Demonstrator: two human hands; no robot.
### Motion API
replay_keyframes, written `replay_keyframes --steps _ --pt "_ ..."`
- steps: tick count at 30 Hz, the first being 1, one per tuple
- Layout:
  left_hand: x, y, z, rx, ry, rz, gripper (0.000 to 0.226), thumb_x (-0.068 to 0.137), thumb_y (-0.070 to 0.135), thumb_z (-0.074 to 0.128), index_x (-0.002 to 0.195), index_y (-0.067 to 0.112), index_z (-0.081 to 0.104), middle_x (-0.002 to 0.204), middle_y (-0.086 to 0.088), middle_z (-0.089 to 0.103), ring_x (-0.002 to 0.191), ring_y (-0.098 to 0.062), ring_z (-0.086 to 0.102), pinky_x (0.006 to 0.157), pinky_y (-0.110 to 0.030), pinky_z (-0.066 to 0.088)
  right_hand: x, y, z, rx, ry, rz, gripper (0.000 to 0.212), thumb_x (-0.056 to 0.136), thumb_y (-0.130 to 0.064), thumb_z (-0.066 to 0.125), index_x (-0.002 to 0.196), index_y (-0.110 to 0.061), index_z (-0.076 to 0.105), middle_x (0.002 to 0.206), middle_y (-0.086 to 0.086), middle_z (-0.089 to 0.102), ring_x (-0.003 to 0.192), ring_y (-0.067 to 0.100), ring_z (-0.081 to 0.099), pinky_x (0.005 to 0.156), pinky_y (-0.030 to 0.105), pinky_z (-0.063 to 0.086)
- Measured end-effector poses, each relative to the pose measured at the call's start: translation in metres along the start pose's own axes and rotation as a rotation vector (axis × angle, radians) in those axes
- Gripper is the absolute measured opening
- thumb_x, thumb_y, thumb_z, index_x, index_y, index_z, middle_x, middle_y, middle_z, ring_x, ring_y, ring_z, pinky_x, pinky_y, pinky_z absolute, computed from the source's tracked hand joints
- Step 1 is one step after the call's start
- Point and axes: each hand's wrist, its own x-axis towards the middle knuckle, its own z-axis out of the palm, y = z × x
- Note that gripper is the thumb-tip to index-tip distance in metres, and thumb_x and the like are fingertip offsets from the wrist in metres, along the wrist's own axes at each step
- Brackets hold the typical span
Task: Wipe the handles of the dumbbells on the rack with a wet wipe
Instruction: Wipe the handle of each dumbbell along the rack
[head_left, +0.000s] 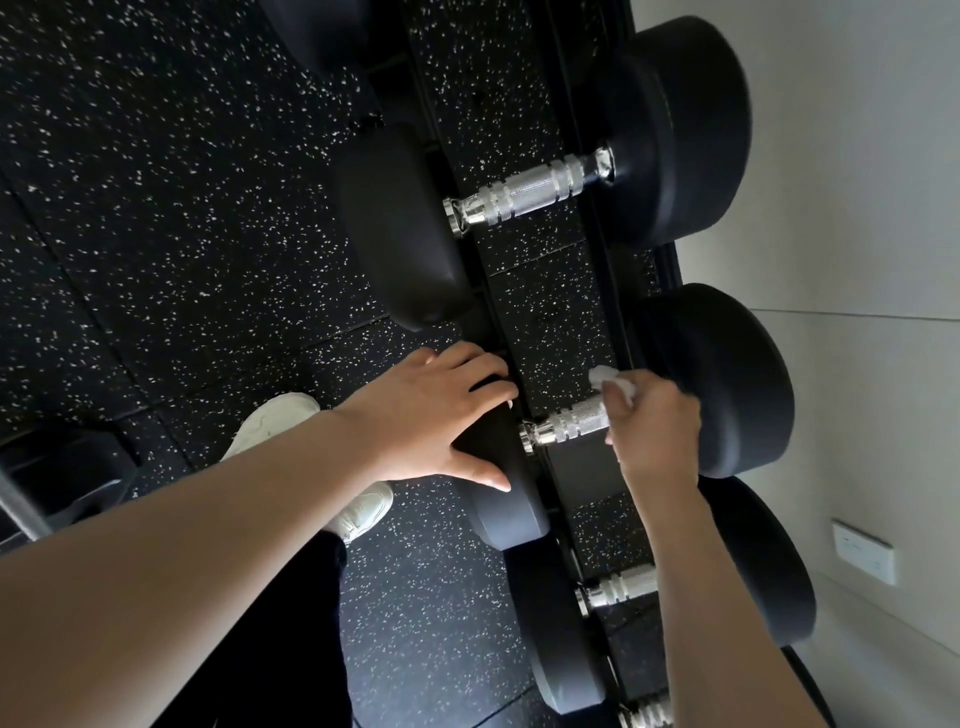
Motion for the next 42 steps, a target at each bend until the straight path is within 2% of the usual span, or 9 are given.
replay_keyframes --steps 6,13,17,22,25,29,34,38,42 --pt "-0.001 -0.002 0.005 -0.017 0.054 0.018 0.092 0.071 0.083 0.025 0.138 0.024 0.046 0.142 0.004 0.043 0.128 -0.018 0.032 0.098 -0.041 0.04 -0.004 -0.007 -0.001 -0.077 0.161 0.067 0.026 0.097 -0.023 0.046 0.103 -0.005 0.063 0.088 0.025 0.065 0.085 0.044 0.061 0.07 0.043 0.049" --pt "0.0 -0.001 0.007 0.03 0.106 0.054 0.088 0.073 0.081 0.03 0.133 0.02 0.053 0.136 0.001 0.05 0.124 -0.019 0.039 0.091 -0.043 0.046 -0.023 -0.004 0.006 0.017 0.285 0.04 0.024 0.096 -0.021 0.049 0.112 -0.003 0.051 0.081 0.03 0.063 0.077 0.046 0.061 0.062 0.047 0.048" --pt "0.0 0.002 0.0 0.06 0.049 0.037 0.094 0.071 0.082 0.023 0.138 0.021 0.047 0.143 0.003 0.043 0.13 -0.019 0.036 0.099 -0.041 0.04 -0.036 0.007 0.011 0.085 0.307 0.007 0.029 0.097 -0.023 0.046 0.113 0.001 0.045 0.073 0.029 0.062 0.067 0.047 0.062 0.052 0.046 0.049" --pt "-0.002 0.011 -0.011 0.183 -0.069 -0.003 0.101 0.07 0.083 0.006 0.15 0.024 0.026 0.155 0.007 0.023 0.139 -0.015 0.021 0.108 -0.035 0.028 -0.043 0.011 0.017 0.221 0.264 0.104 0.029 0.098 -0.02 0.042 0.113 0.004 0.041 0.073 0.027 0.063 0.066 0.044 0.064 0.053 0.043 0.051" --pt "-0.005 0.018 -0.02 0.269 -0.061 -0.005 0.098 0.074 0.079 0.007 0.148 0.02 0.032 0.152 0.002 0.031 0.137 -0.019 0.029 0.106 -0.04 0.032 -0.051 0.008 0.014 0.377 0.209 0.156 0.023 0.098 -0.016 0.042 0.11 0.004 0.043 0.062 0.014 0.057 0.063 0.038 0.064 0.048 0.027 0.044" --pt "-0.011 0.024 -0.042 0.372 0.017 0.005 0.086 0.081 0.073 0.021 0.135 0.014 0.052 0.137 -0.005 0.051 0.125 -0.026 0.048 0.097 -0.044 0.043 -0.067 -0.004 0.002 0.514 0.218 0.052 0.018 0.097 -0.016 0.046 0.104 0.0 0.045 0.069 0.018 0.062 0.063 0.037 0.064 0.052 0.033 0.046" --pt "-0.016 0.019 -0.074 0.491 0.096 -0.022 0.073 0.081 0.065 0.044 0.128 0.011 0.059 0.13 -0.008 0.057 0.119 -0.029 0.054 0.09 -0.046 0.049 -0.071 -0.027 -0.016 0.606 0.242 -0.037 0.017 0.096 -0.021 0.047 0.104 -0.006 0.046 0.07 0.001 0.055 0.051 0.013 0.049 0.053 0.029 0.042" --pt "-0.017 0.002 -0.097 0.532 0.106 -0.039 0.07 0.078 0.061 0.051 0.123 0.008 0.061 0.125 -0.011 0.06 0.115 -0.031 0.057 0.086 -0.046 0.05 -0.064 -0.053 -0.018 0.633 0.267 -0.057 0.014 0.094 -0.022 0.051 0.1 -0.01 0.048 0.075 0.009 0.063 0.062 0.025 0.058 0.056 0.036 0.048" --pt "-0.012 -0.029 -0.113 0.604 0.081 -0.045 0.074 0.077 0.063 0.05 0.124 0.006 0.06 0.126 -0.012 0.06 0.116 -0.032 0.056 0.088 -0.045 0.048 -0.049 -0.082 -0.014 0.601 0.318 -0.039 0.011 0.092 -0.021 0.055 0.097 -0.011 0.054 0.087 0.007 0.063 0.068 0.023 0.055 0.059 0.028 0.038"
